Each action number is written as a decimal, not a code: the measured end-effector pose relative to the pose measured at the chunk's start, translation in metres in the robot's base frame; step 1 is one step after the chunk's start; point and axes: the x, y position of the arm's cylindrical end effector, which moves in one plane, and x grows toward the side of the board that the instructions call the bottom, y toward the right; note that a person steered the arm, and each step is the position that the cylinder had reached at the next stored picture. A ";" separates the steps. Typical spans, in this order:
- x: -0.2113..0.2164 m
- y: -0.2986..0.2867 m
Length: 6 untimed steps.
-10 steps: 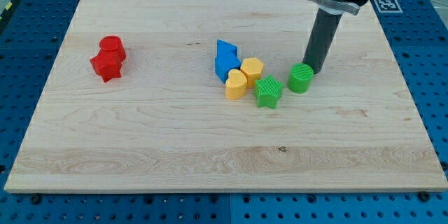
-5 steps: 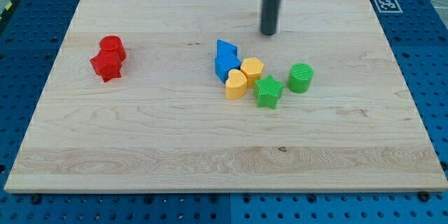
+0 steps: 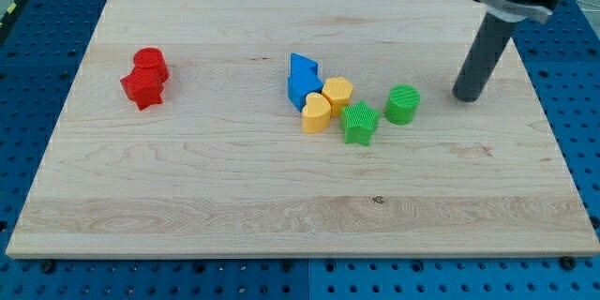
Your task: Push the green circle close to the green star
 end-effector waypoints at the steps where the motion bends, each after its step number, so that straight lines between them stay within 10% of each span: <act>1: 0.009 -0.032; 6: 0.004 -0.008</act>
